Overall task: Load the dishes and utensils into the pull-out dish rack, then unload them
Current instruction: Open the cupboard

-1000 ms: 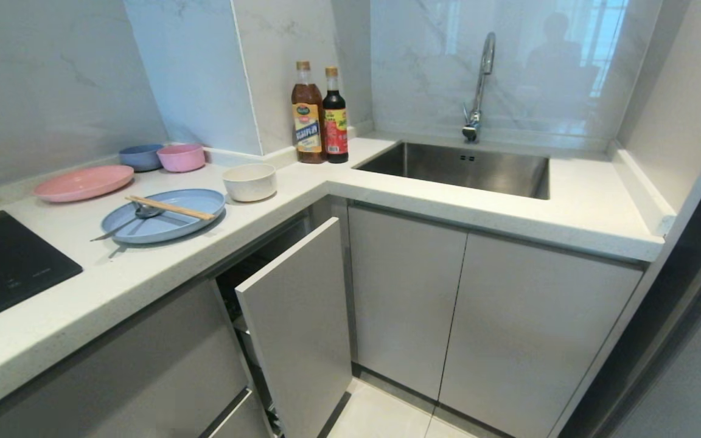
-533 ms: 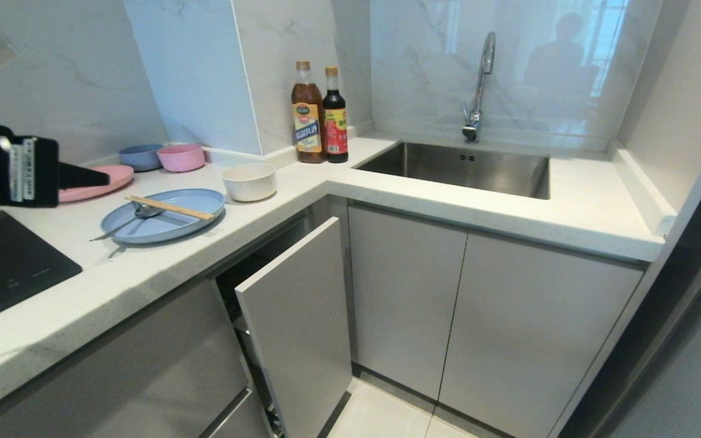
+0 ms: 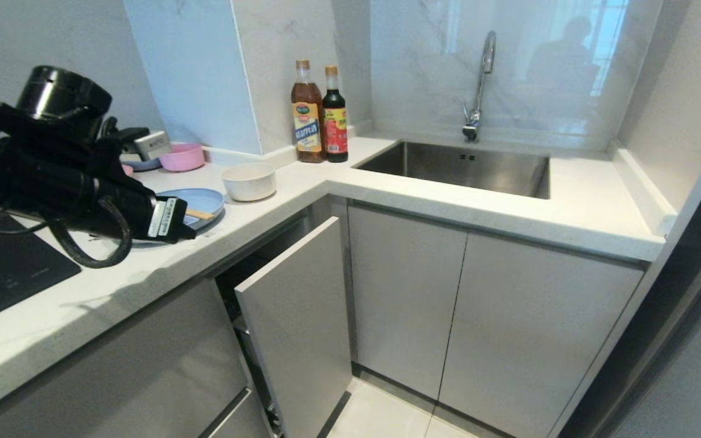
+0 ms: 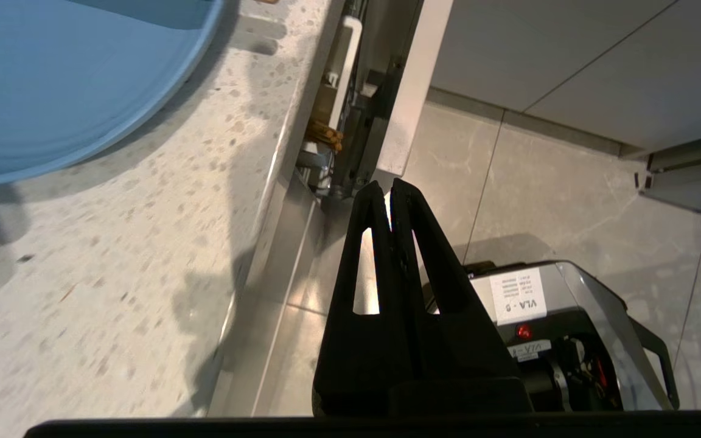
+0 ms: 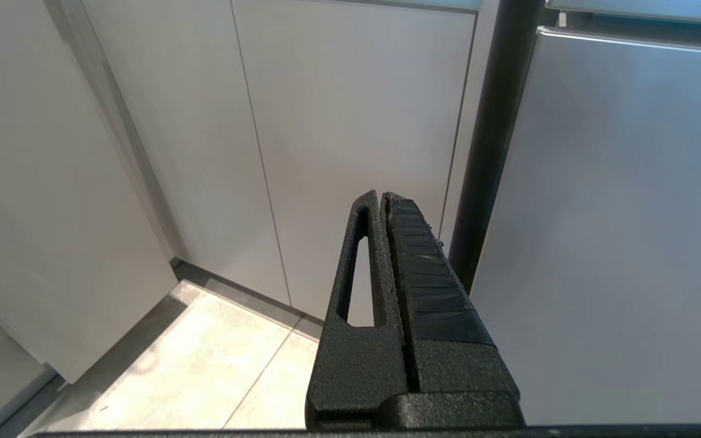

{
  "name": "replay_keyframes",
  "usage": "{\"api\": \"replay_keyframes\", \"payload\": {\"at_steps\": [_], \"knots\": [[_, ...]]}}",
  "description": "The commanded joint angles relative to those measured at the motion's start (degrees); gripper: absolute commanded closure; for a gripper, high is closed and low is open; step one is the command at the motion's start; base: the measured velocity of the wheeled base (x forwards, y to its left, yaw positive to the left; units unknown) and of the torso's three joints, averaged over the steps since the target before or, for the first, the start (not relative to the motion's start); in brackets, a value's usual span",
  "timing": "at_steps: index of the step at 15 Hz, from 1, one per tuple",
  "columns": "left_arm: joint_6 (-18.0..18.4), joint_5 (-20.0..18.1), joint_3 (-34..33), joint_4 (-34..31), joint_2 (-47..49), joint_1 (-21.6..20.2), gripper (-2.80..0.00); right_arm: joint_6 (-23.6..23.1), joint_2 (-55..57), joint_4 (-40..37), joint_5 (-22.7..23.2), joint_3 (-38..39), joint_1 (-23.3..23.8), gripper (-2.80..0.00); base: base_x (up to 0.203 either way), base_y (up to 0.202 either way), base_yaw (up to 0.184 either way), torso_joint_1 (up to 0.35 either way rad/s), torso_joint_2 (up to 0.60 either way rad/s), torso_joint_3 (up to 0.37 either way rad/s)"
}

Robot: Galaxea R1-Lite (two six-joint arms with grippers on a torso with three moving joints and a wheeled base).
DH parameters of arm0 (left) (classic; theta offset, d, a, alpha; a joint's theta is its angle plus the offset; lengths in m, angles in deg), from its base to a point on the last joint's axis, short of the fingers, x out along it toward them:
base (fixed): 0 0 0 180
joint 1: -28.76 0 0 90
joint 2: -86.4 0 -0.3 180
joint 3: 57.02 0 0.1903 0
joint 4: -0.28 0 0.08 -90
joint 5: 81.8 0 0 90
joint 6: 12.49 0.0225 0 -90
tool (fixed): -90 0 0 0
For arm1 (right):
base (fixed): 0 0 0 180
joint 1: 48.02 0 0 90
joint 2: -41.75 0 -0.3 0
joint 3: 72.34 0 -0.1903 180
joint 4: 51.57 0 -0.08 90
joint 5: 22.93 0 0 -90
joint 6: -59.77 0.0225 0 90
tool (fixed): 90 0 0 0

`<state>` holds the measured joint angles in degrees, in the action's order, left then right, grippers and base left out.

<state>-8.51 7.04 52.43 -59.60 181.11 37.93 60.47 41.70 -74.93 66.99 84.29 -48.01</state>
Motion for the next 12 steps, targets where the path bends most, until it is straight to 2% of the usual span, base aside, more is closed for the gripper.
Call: {"api": "replay_keyframes", "payload": {"at_steps": [1,5,12], "knots": [[-0.02,0.02,0.95,-0.26,4.18,0.49,0.00,0.00,0.05,0.00,0.00,0.09,-0.02,0.00,0.000,0.000,0.000,0.000,0.00,0.000],[-0.03,0.08,4.10,-0.18,9.40,2.59,0.00,0.00,0.05,0.00,-0.01,0.00,-0.02,0.00,0.000,0.000,0.000,0.000,0.00,0.000],[-0.07,0.43,8.35,0.34,18.62,2.99,0.00,0.00,0.05,0.00,-0.01,0.01,-0.02,0.00,0.000,0.000,0.000,0.000,0.00,0.000]]}}
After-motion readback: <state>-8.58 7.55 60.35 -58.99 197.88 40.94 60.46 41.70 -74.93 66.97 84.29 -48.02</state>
